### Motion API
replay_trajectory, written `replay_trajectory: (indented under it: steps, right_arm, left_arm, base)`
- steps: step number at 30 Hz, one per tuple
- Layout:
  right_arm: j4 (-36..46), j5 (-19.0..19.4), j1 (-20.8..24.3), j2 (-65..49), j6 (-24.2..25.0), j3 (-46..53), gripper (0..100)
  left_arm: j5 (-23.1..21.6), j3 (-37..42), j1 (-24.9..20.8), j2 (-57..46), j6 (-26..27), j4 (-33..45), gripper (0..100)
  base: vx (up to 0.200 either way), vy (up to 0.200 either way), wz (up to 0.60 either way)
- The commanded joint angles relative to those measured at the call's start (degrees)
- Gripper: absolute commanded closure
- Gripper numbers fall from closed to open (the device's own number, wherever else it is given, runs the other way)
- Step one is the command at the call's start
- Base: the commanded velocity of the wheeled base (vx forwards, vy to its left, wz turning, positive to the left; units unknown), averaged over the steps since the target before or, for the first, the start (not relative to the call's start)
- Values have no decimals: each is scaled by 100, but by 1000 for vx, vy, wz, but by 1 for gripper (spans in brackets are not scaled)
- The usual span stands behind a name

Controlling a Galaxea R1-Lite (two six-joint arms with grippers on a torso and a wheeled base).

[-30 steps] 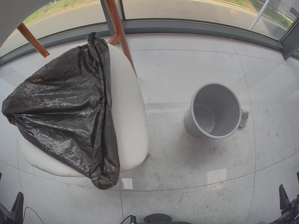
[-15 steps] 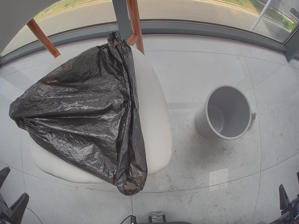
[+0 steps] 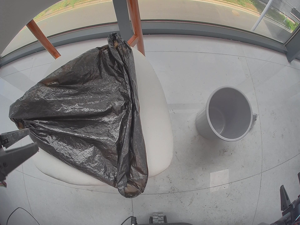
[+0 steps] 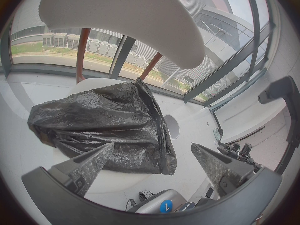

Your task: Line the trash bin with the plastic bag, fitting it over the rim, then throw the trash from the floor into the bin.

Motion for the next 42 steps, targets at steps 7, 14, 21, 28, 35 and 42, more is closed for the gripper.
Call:
replay_trajectory:
  steps: [7,14,21,28,35,42]
  right_arm:
    - [4,-1,11,-22,5,101,0]
    - [4,-1,11,-22,14,101,0]
    - [4,-10,11,-22,5,101,0]
    - [4,-10,11,-22,5,101,0]
    - [4,-10,11,-22,5,101,0]
    - [4,-10,11,-22,5,101,0]
  left_arm:
    - [131,-643,-1013,1255,-118,-14,0]
    - [913,-1162,-1207,1941,-74,-23,0]
    - [1608,-1179,-1928,2345,-30,-418,0]
    - [1801,-1171,-2094,2380,-109,-638,0]
    - [1810,-1171,-2305,2495,-215,-761,0]
    - [1819,-1206,-2305,2512,-206,-770,0]
  base:
    - [0,0,0]
    - [0,0,0]
    - [0,0,0]
    - [0,0,0]
    - [0,-114,0]
    - [0,-57,0]
